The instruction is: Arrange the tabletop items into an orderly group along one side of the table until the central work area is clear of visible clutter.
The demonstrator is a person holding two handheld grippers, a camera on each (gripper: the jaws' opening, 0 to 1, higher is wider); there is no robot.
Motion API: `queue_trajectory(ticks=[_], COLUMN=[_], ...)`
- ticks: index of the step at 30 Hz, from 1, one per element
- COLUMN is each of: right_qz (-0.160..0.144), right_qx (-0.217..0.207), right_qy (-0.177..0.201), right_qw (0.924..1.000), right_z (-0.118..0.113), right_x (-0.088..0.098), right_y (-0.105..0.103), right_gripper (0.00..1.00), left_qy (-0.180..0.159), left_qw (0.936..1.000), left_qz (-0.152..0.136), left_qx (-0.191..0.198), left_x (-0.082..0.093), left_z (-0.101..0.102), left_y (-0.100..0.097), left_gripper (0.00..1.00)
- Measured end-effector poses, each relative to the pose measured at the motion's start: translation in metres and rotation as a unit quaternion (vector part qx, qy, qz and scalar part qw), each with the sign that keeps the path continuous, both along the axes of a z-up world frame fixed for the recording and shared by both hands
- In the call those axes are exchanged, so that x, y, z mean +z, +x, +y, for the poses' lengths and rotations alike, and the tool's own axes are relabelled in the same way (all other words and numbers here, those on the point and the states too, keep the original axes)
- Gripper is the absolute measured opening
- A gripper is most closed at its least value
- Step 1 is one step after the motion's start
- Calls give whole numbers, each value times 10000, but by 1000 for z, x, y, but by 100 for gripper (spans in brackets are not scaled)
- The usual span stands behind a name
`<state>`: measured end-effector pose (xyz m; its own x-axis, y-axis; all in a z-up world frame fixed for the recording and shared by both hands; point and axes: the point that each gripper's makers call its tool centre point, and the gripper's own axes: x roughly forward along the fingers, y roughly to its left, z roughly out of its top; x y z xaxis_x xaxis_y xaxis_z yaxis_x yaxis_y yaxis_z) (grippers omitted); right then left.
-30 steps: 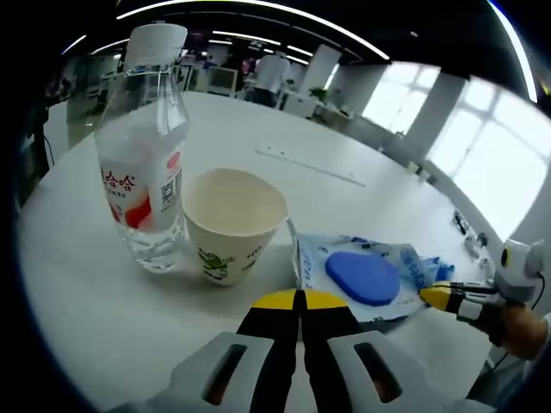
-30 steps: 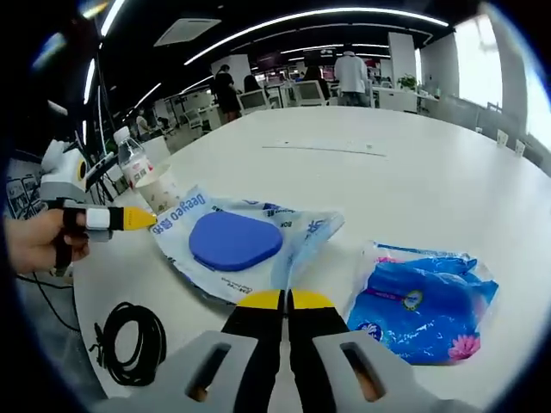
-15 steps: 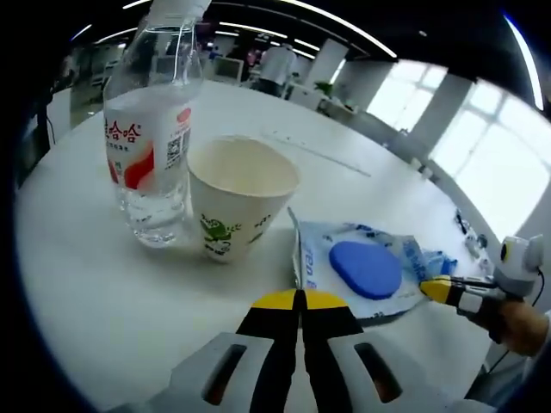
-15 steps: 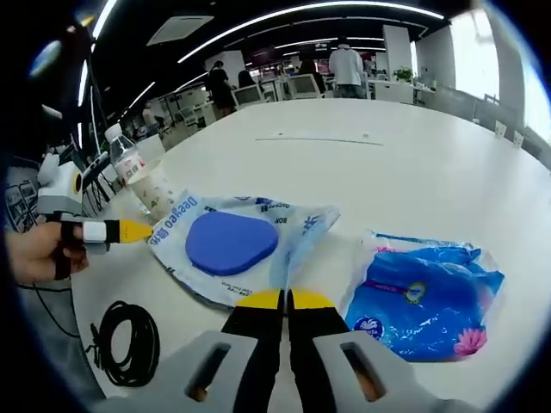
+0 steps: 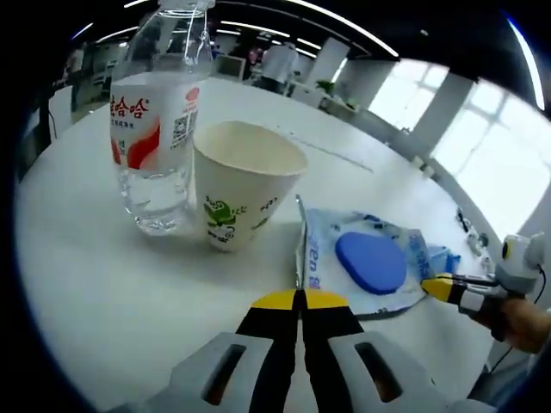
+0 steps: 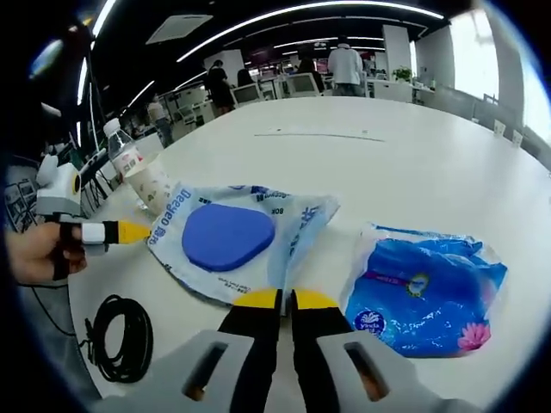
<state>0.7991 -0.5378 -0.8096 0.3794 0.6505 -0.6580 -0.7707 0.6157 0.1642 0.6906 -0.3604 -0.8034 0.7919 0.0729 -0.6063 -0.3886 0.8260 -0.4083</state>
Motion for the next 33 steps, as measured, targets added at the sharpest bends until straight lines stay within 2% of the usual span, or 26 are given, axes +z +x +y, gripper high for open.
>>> queue_trajectory(ticks=[10,14,17,19,22,24,26,30,33], right_qz=[-39,-292,-402,-562,-808,-758,-643,-691,-671], right_qx=[-1,22,-21,66,157,168,180,241,246], right_qy=[-80,-209,-195,-152,24,190,551,611,629], right_qw=[10000,9994,9990,9983,9966,9968,9962,9954,9955], right_z=[1,1,1,3,7,11,19,20,20], right_x=[1,4,9,20,34,39,48,56,58], right_y=[-2,-2,-1,-4,-4,-5,-11,-17,-18], right_gripper=[2,7,17,19,22,26,33,42,46], left_qy=[80,284,328,484,434,322,318,369,329], left_qw=[10000,9996,9993,9986,9987,9991,9992,9990,9992], left_qz=[15,-15,-192,-190,-240,-268,-230,-216,-213], left_qx=[-33,-53,-31,-57,-88,-73,-35,-156,-47], left_x=[1,4,13,18,24,26,27,33,39], left_z=[0,1,0,1,-1,-1,0,-2,1], left_y=[-1,1,4,4,2,1,-2,-8,-11], left_gripper=[0,0,16,19,25,37,47,51,66])
